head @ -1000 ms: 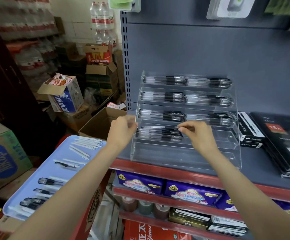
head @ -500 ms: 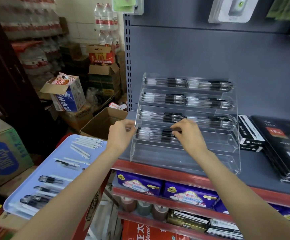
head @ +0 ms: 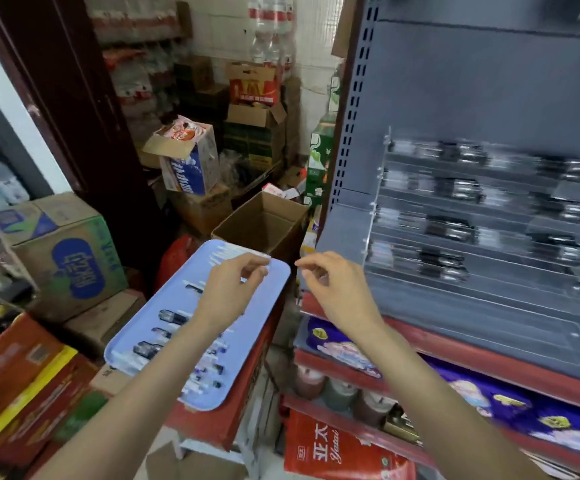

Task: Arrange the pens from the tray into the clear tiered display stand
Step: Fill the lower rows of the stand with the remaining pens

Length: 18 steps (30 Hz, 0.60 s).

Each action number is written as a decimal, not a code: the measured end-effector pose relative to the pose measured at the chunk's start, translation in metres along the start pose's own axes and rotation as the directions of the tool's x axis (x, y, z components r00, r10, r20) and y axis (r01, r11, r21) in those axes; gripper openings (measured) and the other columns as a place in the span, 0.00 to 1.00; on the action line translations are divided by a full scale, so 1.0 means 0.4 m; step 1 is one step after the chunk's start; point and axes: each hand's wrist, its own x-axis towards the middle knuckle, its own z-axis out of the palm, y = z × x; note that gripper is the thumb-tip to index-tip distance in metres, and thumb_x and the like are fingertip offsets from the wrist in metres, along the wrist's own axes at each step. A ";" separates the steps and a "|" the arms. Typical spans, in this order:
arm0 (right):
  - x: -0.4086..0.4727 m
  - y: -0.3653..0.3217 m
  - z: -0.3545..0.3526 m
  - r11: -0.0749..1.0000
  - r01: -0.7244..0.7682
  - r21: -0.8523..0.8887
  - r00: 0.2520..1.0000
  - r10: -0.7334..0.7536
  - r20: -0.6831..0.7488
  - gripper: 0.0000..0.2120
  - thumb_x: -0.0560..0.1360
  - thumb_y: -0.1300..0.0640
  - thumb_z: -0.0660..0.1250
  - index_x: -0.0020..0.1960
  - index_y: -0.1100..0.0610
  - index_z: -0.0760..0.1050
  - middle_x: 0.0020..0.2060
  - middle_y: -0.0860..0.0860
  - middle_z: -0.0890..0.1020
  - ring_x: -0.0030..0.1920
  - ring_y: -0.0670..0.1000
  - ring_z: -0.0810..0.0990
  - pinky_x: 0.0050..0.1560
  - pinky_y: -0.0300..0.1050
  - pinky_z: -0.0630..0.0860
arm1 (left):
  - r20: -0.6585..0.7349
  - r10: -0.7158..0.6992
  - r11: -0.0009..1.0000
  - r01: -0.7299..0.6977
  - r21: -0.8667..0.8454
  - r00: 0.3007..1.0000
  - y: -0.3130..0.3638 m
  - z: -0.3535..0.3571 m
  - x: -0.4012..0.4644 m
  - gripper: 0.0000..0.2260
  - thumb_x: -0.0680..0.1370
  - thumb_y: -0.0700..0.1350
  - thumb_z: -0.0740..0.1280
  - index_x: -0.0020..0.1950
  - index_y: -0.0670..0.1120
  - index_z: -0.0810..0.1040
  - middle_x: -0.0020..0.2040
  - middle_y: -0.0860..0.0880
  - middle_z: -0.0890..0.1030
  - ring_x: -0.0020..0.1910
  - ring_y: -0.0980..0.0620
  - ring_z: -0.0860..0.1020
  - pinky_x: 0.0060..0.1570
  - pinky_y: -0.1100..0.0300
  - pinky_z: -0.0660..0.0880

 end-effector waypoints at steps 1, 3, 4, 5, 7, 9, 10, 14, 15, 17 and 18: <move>0.003 -0.019 0.046 1.000 -0.004 0.003 0.999 0.004 0.037 0.11 0.77 0.62 0.62 0.56 0.55 0.79 0.48 0.51 0.79 0.44 0.47 0.77 0.49 0.37 0.72 | 0.002 -0.033 0.999 0.033 -0.005 0.999 -0.046 -0.026 -0.007 0.09 0.79 0.45 0.63 0.57 0.47 0.79 0.48 0.50 0.82 0.48 0.54 0.78 0.45 0.63 0.71; 0.014 -0.047 0.145 0.999 -0.037 -0.006 0.992 0.038 0.121 0.11 0.77 0.61 0.61 0.57 0.55 0.78 0.51 0.52 0.79 0.47 0.50 0.78 0.51 0.42 0.73 | 0.010 -0.085 0.996 0.084 0.032 0.996 -0.149 -0.079 -0.018 0.09 0.79 0.44 0.62 0.57 0.45 0.79 0.49 0.49 0.82 0.50 0.52 0.79 0.45 0.63 0.69; 0.020 -0.057 0.196 0.998 -0.066 -0.021 0.982 0.069 0.173 0.12 0.78 0.61 0.61 0.59 0.56 0.77 0.52 0.53 0.79 0.50 0.51 0.78 0.52 0.44 0.73 | 0.021 -0.109 0.992 0.108 0.065 0.994 -0.203 -0.104 -0.023 0.09 0.80 0.44 0.62 0.57 0.45 0.79 0.50 0.47 0.83 0.50 0.50 0.79 0.46 0.61 0.70; 0.026 -0.064 0.247 0.995 -0.095 -0.043 0.969 0.103 0.224 0.13 0.79 0.61 0.60 0.61 0.56 0.76 0.54 0.54 0.78 0.53 0.53 0.78 0.54 0.45 0.72 | 0.038 -0.133 0.987 0.129 0.099 0.990 -0.259 -0.126 -0.027 0.10 0.80 0.43 0.62 0.57 0.44 0.78 0.50 0.45 0.83 0.50 0.47 0.79 0.46 0.58 0.72; 0.035 -0.070 0.350 0.984 -0.148 -0.098 0.935 0.171 0.311 0.15 0.80 0.60 0.59 0.65 0.58 0.72 0.62 0.56 0.75 0.61 0.56 0.75 0.61 0.48 0.70 | 0.103 -0.180 0.970 0.160 0.182 0.978 -0.366 -0.159 -0.034 0.10 0.80 0.42 0.60 0.59 0.43 0.78 0.50 0.42 0.82 0.49 0.43 0.79 0.47 0.54 0.74; 0.038 -0.071 0.441 0.970 -0.187 -0.156 0.897 0.234 0.375 0.18 0.80 0.59 0.58 0.70 0.57 0.67 0.69 0.57 0.68 0.68 0.56 0.68 0.68 0.50 0.65 | 0.182 -0.183 0.954 0.131 0.268 0.966 -0.466 -0.174 -0.036 0.12 0.80 0.39 0.60 0.60 0.41 0.77 0.54 0.40 0.81 0.53 0.41 0.78 0.51 0.53 0.73; 0.038 -0.072 0.481 0.963 -0.200 -0.181 0.879 0.258 0.401 0.19 0.81 0.58 0.58 0.71 0.57 0.65 0.71 0.56 0.66 0.70 0.56 0.65 0.69 0.50 0.63 | 0.236 -0.173 0.945 0.094 0.312 0.956 -0.506 -0.177 -0.037 0.12 0.79 0.39 0.60 0.62 0.40 0.76 0.57 0.39 0.79 0.56 0.41 0.77 0.54 0.52 0.72; 0.025 -0.061 0.596 0.935 -0.208 -0.286 0.839 0.321 0.440 0.20 0.81 0.58 0.58 0.72 0.56 0.65 0.70 0.55 0.66 0.68 0.56 0.67 0.65 0.50 0.67 | 0.502 -0.152 0.901 -0.090 0.425 0.851 -0.619 -0.167 -0.052 0.18 0.81 0.41 0.56 0.72 0.44 0.66 0.73 0.44 0.65 0.71 0.45 0.66 0.67 0.52 0.65; 0.020 -0.056 0.613 0.932 -0.196 -0.305 0.840 0.320 0.438 0.19 0.80 0.59 0.58 0.71 0.55 0.66 0.69 0.55 0.67 0.67 0.56 0.68 0.63 0.50 0.69 | 0.534 -0.143 0.893 -0.124 0.433 0.834 -0.639 -0.164 -0.056 0.18 0.81 0.41 0.55 0.72 0.44 0.65 0.74 0.45 0.63 0.72 0.47 0.63 0.69 0.53 0.64; 0.014 -0.047 0.637 0.922 -0.167 -0.350 0.846 0.316 0.430 0.17 0.80 0.59 0.59 0.69 0.55 0.69 0.68 0.54 0.68 0.66 0.55 0.69 0.60 0.49 0.72 | 0.541 -0.124 0.893 -0.144 0.426 0.832 -0.667 -0.161 -0.055 0.17 0.82 0.42 0.55 0.71 0.45 0.68 0.75 0.47 0.62 0.73 0.48 0.63 0.69 0.53 0.64; 0.014 -0.044 0.644 0.915 -0.159 -0.371 0.850 0.318 0.421 0.17 0.80 0.59 0.59 0.68 0.55 0.70 0.68 0.54 0.68 0.66 0.55 0.68 0.59 0.49 0.73 | 0.535 -0.112 0.898 -0.146 0.416 0.837 -0.676 -0.159 -0.053 0.17 0.81 0.43 0.55 0.70 0.45 0.69 0.74 0.47 0.63 0.72 0.48 0.64 0.68 0.53 0.65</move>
